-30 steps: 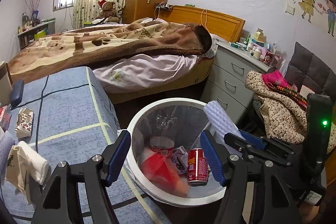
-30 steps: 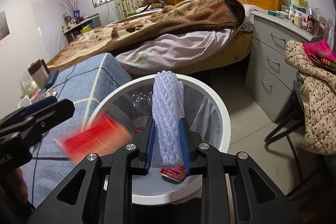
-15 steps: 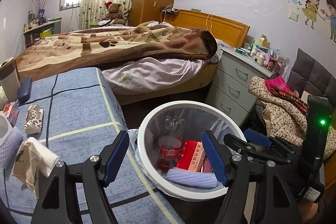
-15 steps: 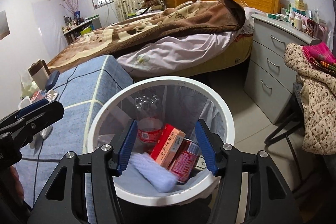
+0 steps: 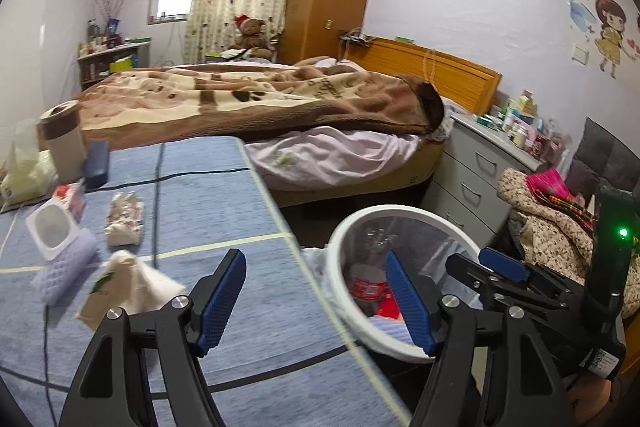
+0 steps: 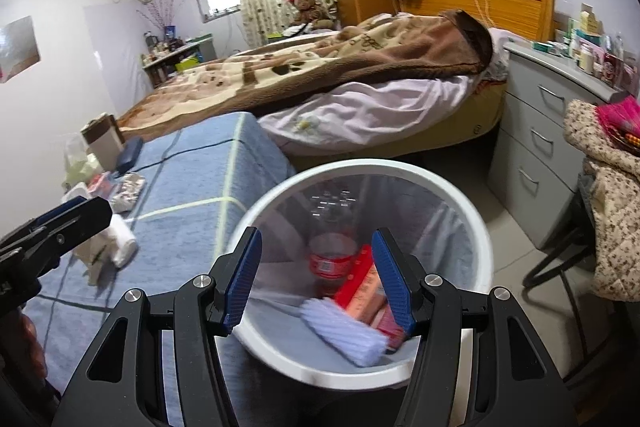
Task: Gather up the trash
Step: 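Grasp the white plastic cup with the left tool while the right tool grasps the beige cloth bag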
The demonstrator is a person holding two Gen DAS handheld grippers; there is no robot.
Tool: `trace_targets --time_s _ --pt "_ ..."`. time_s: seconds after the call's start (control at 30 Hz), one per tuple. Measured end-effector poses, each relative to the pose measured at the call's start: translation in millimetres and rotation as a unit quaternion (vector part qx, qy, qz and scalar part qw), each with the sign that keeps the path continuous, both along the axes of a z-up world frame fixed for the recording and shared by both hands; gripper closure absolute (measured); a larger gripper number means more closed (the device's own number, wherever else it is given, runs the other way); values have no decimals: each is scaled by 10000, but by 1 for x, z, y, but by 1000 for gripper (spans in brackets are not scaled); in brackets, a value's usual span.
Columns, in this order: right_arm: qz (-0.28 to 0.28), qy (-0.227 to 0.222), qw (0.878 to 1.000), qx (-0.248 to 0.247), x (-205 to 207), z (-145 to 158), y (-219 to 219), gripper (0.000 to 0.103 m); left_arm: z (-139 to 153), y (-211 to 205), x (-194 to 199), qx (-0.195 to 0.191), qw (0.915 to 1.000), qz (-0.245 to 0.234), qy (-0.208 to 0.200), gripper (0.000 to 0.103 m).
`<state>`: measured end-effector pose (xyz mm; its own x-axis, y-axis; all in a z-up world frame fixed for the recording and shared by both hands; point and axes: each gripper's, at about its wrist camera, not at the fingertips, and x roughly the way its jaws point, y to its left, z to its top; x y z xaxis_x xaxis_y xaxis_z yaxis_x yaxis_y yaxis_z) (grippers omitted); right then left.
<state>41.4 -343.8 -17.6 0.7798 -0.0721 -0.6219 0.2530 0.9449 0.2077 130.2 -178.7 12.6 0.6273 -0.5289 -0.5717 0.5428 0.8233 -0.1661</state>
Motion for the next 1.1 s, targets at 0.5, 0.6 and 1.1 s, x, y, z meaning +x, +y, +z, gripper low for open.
trace_targets --time_s 0.5,0.6,1.1 --pt "825 15 9963 220 31 -6 65 44 -3 112 17 -2 9939 1102 -36 31" --pt "1018 63 9942 332 39 -9 78 44 -5 131 22 -35 9913 1313 7 31" --pt "1806 319 9810 625 73 -19 137 44 -20 201 49 92 9809 1936 161 31"
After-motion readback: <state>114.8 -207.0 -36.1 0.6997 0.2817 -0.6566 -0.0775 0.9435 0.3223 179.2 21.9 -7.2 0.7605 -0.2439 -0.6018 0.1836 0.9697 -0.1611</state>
